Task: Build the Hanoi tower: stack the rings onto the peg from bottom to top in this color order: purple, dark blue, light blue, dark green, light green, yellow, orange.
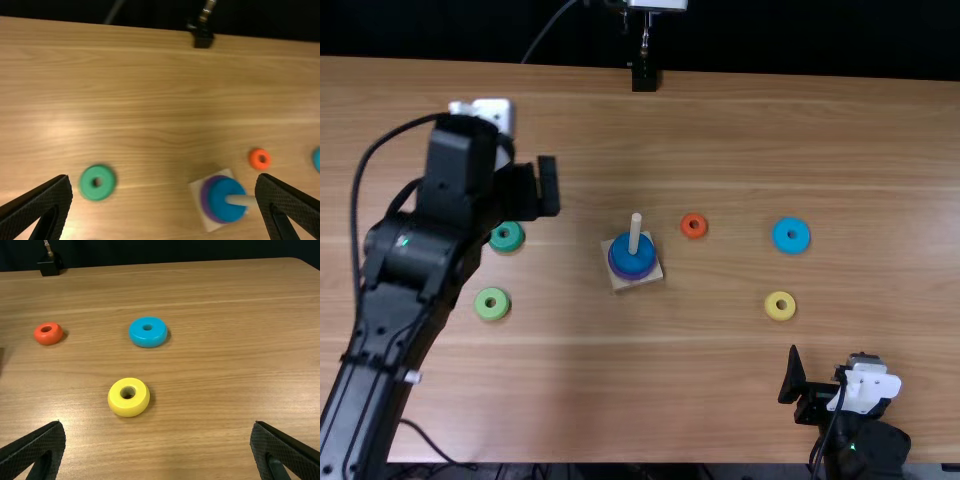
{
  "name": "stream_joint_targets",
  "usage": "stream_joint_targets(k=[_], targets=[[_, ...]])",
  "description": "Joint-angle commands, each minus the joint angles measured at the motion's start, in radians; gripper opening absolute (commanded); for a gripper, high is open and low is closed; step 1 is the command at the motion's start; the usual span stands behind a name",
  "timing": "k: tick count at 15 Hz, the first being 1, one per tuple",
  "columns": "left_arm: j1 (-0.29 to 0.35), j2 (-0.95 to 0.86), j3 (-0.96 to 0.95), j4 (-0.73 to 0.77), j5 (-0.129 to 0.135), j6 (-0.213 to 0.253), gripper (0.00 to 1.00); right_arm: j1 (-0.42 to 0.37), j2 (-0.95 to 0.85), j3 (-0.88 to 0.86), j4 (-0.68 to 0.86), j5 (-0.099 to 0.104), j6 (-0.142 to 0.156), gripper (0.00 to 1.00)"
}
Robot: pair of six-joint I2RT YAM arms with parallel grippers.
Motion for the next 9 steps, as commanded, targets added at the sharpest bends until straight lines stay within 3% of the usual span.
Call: stream_joint_targets(k=[1, 4, 6, 9], targets=[[0.03, -0.124, -0.127, 0.054, -0.002, 0.003, 1.0, -0.007, -0.013, -0.107, -0.056, 0.0, 0.0, 1.0], [0.039, -0.374, -0.474, 0.306, -0.004, 0.005, 1.0, -0.007, -0.013, -0.107, -0.056, 0.0, 0.0, 1.0], [0.077, -0.532, -0.652, 0.443, -0.004, 0.005, 1.0, -0.007, -0.013, -0.107, -0.056, 0.0, 0.0, 1.0], [0.129, -0.764, -0.883, 0.5, -0.004, 0.007, 1.0, -0.007, -0.013, -0.107, -0.056, 0.0, 0.0, 1.0]])
